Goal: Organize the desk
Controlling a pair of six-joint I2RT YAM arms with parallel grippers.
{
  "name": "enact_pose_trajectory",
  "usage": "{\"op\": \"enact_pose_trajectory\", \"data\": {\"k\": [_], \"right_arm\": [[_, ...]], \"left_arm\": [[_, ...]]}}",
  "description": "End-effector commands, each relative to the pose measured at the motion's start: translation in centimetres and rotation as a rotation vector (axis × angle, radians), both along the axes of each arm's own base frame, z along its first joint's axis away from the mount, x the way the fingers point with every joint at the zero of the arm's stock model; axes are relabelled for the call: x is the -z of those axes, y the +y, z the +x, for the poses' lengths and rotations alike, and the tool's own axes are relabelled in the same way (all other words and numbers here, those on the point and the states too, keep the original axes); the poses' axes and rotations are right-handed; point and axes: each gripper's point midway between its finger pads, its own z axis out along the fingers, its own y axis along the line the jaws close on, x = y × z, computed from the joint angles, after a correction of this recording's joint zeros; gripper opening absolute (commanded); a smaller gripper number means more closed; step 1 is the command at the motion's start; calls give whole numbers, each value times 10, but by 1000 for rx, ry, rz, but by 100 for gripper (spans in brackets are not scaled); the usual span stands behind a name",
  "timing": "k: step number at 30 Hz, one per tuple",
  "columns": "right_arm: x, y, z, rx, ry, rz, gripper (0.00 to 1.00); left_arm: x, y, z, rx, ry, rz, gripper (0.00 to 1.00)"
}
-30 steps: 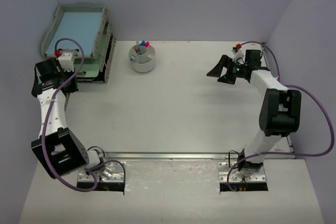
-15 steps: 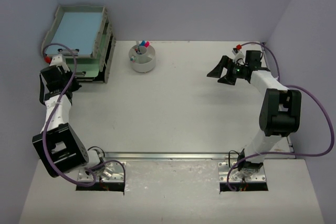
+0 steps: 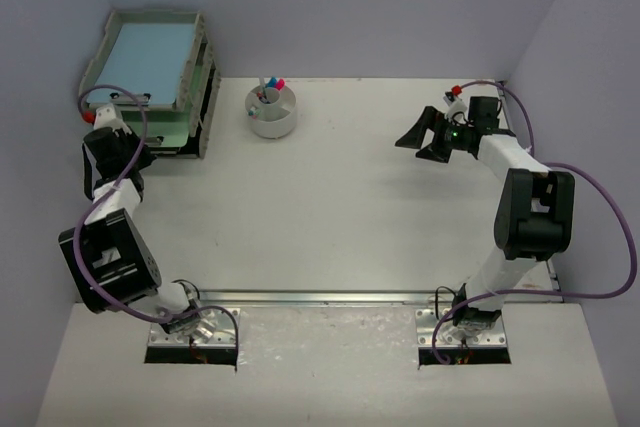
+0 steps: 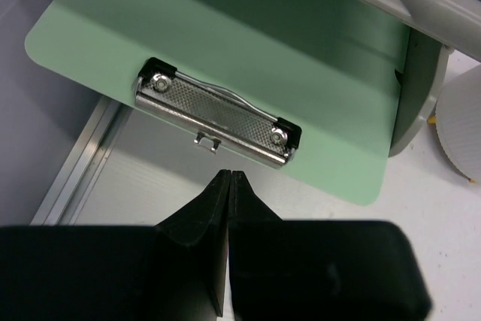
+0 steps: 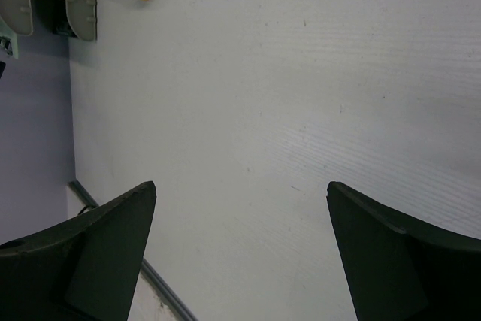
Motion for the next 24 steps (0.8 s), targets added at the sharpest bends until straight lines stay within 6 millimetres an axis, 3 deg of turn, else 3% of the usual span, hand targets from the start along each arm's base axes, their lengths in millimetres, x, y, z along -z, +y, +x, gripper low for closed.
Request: {"op": "enact_pose_trajectory", "data": {"k": [1,17,24], "right_arm": [[-17,-4,10,11,-57,-14,95],[-24,-9,14,29,-60,-43,95],[-25,-10,15,35,-63,-48,95]], "left_arm": [[-22,16,21,-17,-111,46,0],[-26,37,80,34,-187,45,0],[-23,32,100,91,-205,39,0]]}}
